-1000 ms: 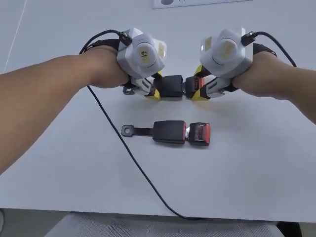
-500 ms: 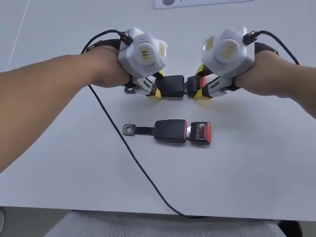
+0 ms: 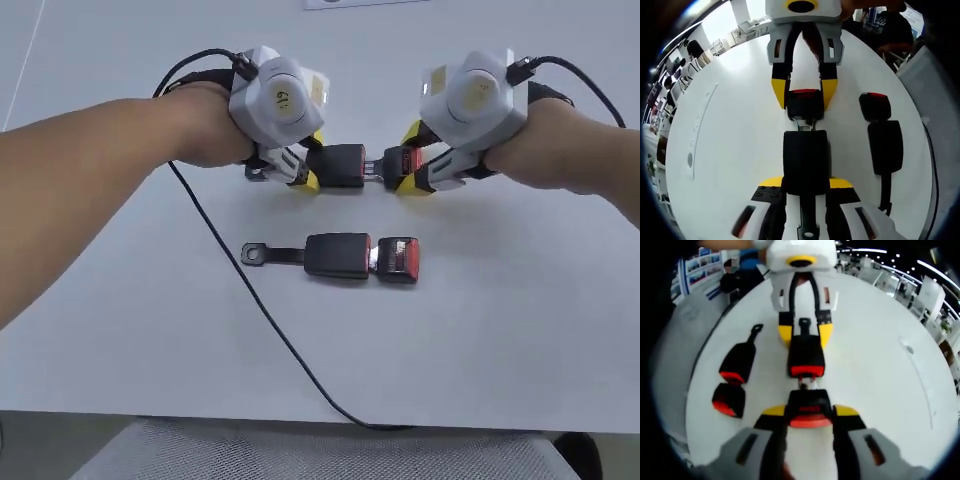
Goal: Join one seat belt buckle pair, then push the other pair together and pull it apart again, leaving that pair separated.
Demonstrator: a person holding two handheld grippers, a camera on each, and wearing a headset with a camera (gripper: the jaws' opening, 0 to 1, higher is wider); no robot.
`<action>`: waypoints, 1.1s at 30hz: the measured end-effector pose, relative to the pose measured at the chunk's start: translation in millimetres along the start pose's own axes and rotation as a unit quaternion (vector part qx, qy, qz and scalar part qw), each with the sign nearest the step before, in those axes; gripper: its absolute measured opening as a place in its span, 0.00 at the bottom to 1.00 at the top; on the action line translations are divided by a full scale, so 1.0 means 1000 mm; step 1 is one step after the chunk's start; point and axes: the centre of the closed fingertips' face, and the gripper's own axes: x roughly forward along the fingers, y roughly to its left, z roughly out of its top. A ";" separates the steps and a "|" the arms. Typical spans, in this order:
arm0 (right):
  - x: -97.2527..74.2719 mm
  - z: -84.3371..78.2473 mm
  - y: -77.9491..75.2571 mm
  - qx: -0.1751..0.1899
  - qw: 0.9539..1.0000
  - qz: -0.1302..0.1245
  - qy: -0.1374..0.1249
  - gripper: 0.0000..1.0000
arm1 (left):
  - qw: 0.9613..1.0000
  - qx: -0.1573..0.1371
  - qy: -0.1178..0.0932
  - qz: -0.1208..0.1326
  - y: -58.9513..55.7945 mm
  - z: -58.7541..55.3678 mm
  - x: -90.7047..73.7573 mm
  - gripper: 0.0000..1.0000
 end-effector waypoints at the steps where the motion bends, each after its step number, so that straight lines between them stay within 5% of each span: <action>1: -0.001 -0.001 0.000 -0.001 1.000 -0.001 0.000 0.34 | 1.000 0.000 0.000 0.000 0.000 0.000 0.000 0.29; 13: -0.023 -0.032 0.004 0.007 1.000 -0.021 0.004 0.35 | 1.000 -0.001 0.002 -0.001 -0.001 0.000 0.001 0.30; 33: -0.079 -0.111 0.002 0.009 0.998 -0.025 0.064 0.37 | 1.000 0.006 0.010 -0.003 -0.010 0.009 -0.003 0.31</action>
